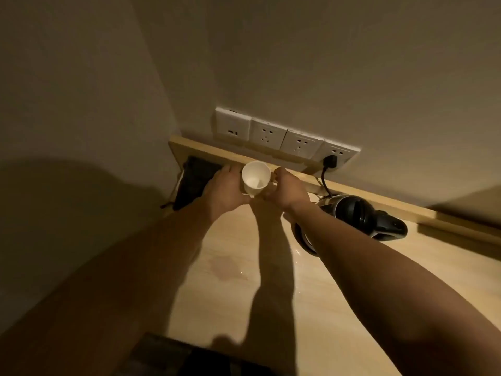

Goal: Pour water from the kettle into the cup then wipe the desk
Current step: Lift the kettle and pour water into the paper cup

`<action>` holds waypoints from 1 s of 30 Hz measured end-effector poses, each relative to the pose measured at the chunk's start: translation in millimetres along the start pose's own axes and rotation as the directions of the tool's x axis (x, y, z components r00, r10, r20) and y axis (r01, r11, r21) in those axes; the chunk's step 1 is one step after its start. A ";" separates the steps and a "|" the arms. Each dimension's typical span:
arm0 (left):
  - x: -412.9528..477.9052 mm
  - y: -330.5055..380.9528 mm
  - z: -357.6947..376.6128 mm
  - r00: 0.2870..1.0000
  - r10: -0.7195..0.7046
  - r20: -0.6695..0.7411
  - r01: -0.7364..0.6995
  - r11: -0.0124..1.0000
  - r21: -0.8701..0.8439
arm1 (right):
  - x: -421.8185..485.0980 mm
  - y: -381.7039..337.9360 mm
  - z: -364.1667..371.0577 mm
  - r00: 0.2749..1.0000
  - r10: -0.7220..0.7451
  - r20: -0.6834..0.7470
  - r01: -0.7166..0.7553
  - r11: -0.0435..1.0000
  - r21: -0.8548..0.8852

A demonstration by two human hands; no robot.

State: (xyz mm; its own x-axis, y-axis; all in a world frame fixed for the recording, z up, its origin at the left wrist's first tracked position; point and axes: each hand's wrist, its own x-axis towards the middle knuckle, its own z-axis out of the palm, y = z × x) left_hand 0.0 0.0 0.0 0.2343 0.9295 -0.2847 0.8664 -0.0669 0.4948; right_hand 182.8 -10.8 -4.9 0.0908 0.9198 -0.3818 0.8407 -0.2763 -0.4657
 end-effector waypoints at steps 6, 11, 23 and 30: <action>23.0 -5.5 -1.6 0.996 0.084 0.022 -0.083 0.996 -0.017 | 5.7 -2.9 7.8 1.000 -0.004 -0.027 0.005 0.998 0.069; 18.9 -7.4 7.1 0.993 0.116 -0.016 -0.117 0.989 -0.087 | -1.3 -0.1 12.1 0.996 -0.050 -0.070 0.057 0.993 0.102; -64.7 -19.5 39.3 0.999 0.019 0.039 -0.017 0.998 -0.055 | -85.0 10.1 44.4 0.999 -0.049 -0.004 0.049 0.989 0.143; -86.0 -33.1 56.0 0.999 0.008 0.052 -0.003 0.995 -0.096 | -108.7 15.4 56.7 1.000 -0.030 0.003 0.028 0.978 0.205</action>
State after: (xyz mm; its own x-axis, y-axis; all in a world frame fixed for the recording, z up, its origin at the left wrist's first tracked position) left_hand -24.2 -98.1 -37.8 0.2637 0.9089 -0.3232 0.8196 -0.0345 0.5718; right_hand 155.5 -130.9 -15.8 0.0641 0.9266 -0.3706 0.7156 -0.3015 -0.6301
